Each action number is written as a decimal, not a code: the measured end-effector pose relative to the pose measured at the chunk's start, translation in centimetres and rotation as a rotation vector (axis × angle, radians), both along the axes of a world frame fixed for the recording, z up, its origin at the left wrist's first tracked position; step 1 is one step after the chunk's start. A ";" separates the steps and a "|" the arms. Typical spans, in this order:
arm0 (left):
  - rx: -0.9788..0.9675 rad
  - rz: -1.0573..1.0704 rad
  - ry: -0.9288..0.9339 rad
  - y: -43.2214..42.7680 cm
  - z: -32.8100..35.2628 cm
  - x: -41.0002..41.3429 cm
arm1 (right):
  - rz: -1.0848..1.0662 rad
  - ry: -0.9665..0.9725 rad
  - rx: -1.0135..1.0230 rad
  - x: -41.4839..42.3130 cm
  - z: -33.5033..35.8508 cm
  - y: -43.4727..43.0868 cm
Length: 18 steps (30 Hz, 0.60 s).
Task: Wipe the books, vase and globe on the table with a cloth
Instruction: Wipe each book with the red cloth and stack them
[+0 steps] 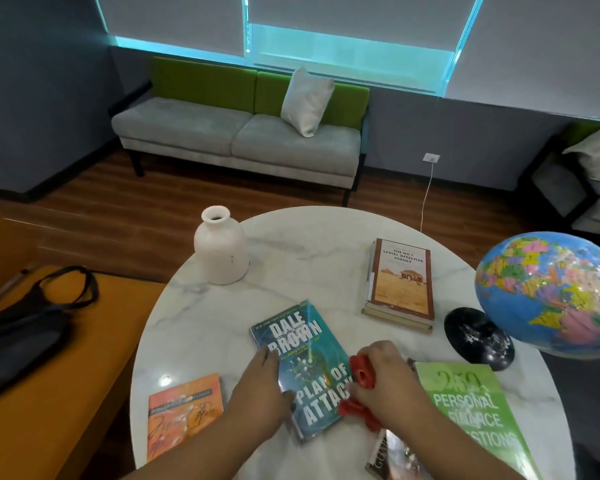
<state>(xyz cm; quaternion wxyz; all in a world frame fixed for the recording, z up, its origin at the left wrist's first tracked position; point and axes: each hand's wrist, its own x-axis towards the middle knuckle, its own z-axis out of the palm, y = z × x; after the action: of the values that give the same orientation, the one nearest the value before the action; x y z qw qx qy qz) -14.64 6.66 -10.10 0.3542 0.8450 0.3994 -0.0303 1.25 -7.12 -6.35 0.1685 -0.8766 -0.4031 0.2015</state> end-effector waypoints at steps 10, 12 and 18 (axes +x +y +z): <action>0.344 -0.319 0.344 2.0 -2.2 1.5 | 0.256 -0.105 -0.130 -1.7 -4.0 -0.5; 0.343 -0.321 0.352 2.0 -2.3 1.7 | 0.341 -0.066 -0.148 -1.8 -4.2 -0.4; 0.361 -0.338 0.371 2.2 -2.1 1.9 | 0.340 -0.067 -0.055 -1.2 -4.3 0.1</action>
<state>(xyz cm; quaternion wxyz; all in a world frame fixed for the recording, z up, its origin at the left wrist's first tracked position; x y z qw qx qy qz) -12.77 8.85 -12.17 0.1090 0.9289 0.3098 -0.1713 0.05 -7.02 -10.67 0.0945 -0.8064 -0.5451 0.2089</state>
